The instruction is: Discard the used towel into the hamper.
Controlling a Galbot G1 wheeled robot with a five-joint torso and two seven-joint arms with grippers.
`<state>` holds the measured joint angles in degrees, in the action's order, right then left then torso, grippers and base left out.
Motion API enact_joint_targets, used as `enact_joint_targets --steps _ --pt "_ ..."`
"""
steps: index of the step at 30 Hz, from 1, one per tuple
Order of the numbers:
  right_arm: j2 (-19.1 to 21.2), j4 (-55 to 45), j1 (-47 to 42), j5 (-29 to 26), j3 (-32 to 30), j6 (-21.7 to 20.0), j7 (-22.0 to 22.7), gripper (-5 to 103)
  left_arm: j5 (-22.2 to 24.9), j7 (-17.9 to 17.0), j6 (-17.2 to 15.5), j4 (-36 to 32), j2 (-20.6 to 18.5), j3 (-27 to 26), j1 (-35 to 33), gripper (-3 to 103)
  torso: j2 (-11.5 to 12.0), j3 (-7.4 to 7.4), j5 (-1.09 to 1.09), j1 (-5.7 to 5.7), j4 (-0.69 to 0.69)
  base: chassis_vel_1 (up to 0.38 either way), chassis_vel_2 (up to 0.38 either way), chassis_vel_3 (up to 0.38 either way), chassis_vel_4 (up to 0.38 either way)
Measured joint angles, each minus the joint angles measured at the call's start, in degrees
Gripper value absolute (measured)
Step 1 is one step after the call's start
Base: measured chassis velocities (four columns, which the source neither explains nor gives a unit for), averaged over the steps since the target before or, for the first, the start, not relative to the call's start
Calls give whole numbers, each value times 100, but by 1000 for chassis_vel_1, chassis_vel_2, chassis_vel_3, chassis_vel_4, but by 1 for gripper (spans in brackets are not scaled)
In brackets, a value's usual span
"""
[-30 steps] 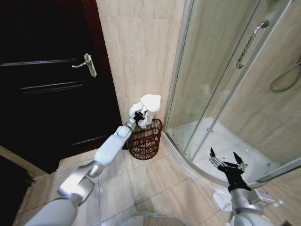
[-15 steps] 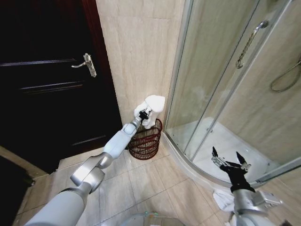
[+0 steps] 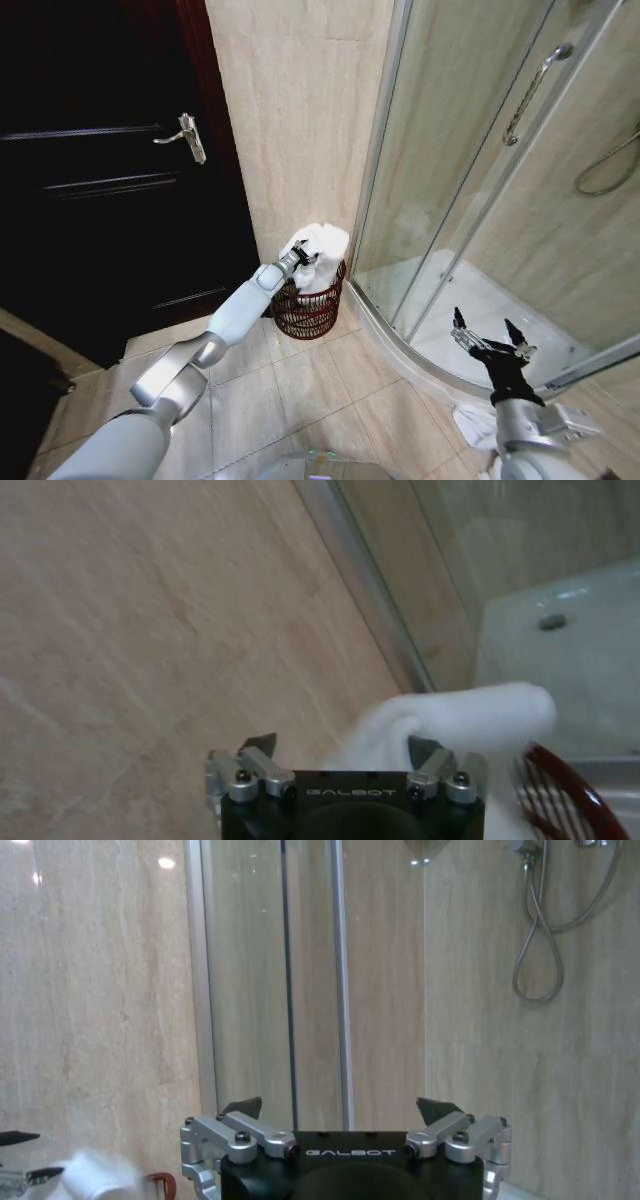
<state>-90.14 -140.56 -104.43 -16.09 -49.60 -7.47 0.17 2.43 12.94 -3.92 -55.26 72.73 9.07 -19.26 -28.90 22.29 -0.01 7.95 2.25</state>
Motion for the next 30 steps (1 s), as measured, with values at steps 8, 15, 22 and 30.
enact_joint_targets --steps 8,15,22,30 --pt "61 1 11 -37 -18 -10 27 100 37 -59 -218 -219 9 -39 -78 100 0 0 1 0 -1 0 0 0 0" --pt "123 48 44 -122 -23 -15 -3 100 478 32 -925 -877 -193 -105 -297 100 0 0 1 0 0 0 0 0 0" --pt "175 77 80 -214 -13 26 -74 100 742 7 -1465 -1435 -372 -256 -557 100 -1 0 0 0 1 0 0 0 0" --pt "299 93 210 -438 6 -18 -134 100 1639 -1198 -1170 -3166 -679 -1040 -1911 100 -1 0 0 1 -1 0 0 0 0"
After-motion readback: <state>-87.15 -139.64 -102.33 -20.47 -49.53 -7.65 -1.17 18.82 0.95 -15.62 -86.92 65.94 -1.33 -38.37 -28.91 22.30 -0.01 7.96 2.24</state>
